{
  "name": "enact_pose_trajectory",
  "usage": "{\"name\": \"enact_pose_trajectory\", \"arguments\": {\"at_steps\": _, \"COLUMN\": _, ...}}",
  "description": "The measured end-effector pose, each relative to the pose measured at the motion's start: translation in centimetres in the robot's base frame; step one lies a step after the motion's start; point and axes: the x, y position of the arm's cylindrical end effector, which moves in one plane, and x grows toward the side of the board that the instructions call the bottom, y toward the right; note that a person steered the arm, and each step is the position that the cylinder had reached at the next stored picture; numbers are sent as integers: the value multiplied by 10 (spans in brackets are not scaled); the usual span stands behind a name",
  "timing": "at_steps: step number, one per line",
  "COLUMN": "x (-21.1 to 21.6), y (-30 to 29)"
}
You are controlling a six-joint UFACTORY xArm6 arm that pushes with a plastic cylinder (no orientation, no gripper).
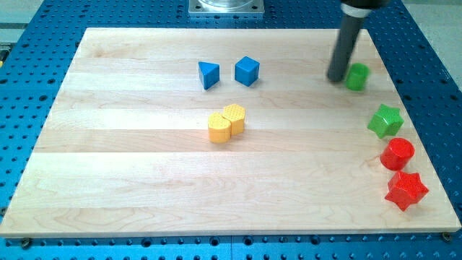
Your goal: Move the green circle above the green star
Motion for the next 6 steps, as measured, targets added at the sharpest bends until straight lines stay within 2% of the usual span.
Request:
{"name": "enact_pose_trajectory", "arguments": {"at_steps": 1, "x": -29, "y": -21}}
{"name": "enact_pose_trajectory", "arguments": {"at_steps": 2, "x": -27, "y": 33}}
{"name": "enact_pose_trajectory", "arguments": {"at_steps": 4, "x": 22, "y": 27}}
{"name": "enact_pose_trajectory", "arguments": {"at_steps": 5, "x": 5, "y": -5}}
{"name": "enact_pose_trajectory", "arguments": {"at_steps": 6, "x": 17, "y": -52}}
